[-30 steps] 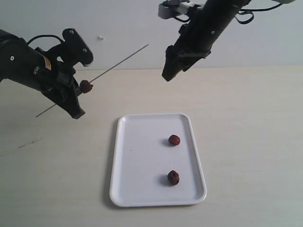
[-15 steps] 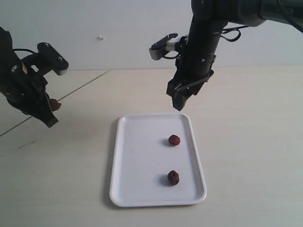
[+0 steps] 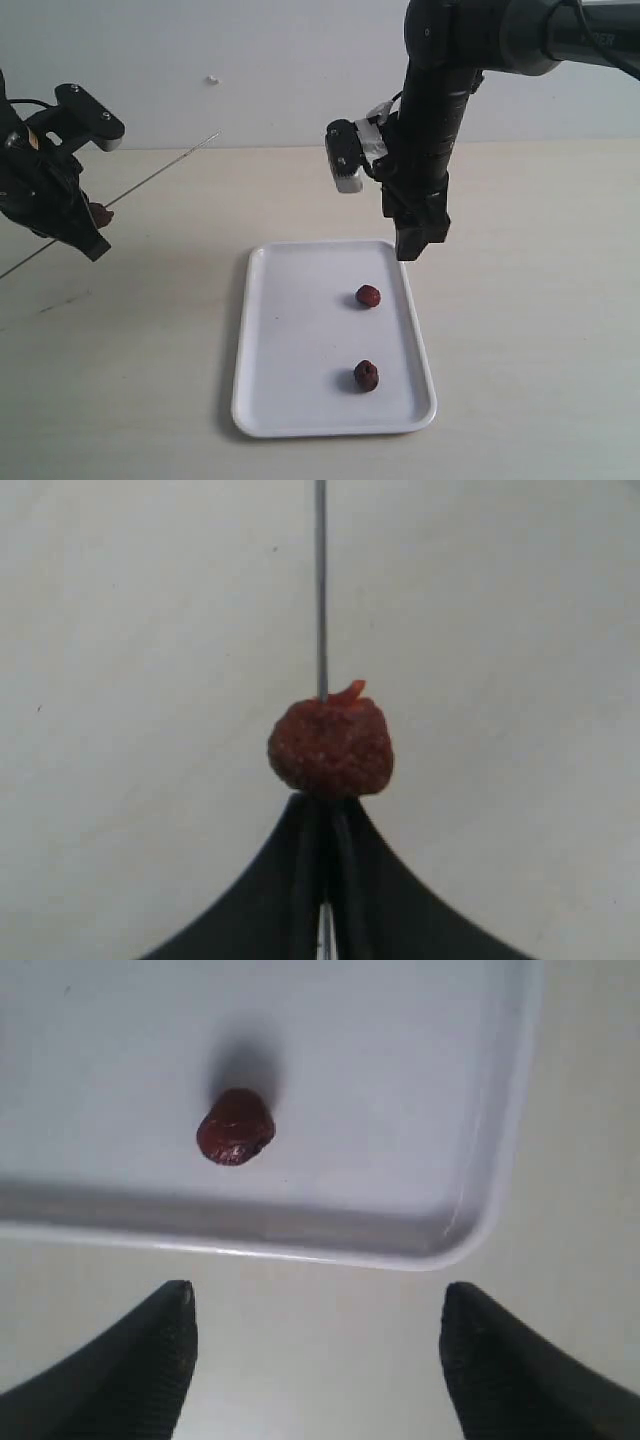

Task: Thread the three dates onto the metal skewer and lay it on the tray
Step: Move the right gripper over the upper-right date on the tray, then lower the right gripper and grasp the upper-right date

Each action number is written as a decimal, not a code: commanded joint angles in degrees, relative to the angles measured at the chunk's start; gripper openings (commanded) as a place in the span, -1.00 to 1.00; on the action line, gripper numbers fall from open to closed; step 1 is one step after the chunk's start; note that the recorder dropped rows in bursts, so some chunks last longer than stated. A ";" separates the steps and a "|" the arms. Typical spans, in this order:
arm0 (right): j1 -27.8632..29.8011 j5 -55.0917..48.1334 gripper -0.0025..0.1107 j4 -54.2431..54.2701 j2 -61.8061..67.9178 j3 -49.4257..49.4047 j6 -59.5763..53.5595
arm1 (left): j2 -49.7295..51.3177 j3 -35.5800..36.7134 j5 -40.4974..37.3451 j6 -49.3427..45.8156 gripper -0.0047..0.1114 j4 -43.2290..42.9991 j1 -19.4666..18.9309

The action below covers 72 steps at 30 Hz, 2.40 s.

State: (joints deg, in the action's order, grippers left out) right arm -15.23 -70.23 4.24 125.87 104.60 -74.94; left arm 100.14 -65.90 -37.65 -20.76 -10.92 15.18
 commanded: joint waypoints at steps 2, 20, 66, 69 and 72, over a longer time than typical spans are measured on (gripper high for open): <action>-0.11 0.27 0.20 0.24 -0.13 -0.28 -24.38 | -0.55 -0.39 1.25 -0.04 -0.92 0.59 0.22; -1.06 0.40 0.23 0.16 0.00 -0.28 -28.89 | -0.55 -0.39 1.37 -0.04 -0.92 0.59 0.22; -2.78 5.43 0.21 7.20 3.46 -5.02 -37.81 | -0.55 -0.39 2.78 -1.06 -0.92 0.84 0.22; -2.78 5.54 0.21 6.49 3.83 -5.02 -37.93 | -0.55 -0.39 2.92 -1.06 -0.92 0.84 0.22; -2.78 5.68 0.21 6.24 4.20 -5.02 -38.83 | -0.55 -0.39 3.42 -1.06 -0.92 0.84 0.22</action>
State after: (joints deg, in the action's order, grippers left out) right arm -17.93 -64.81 10.99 129.96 99.75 -112.55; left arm 100.14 -65.90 -35.54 -21.89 -10.70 15.18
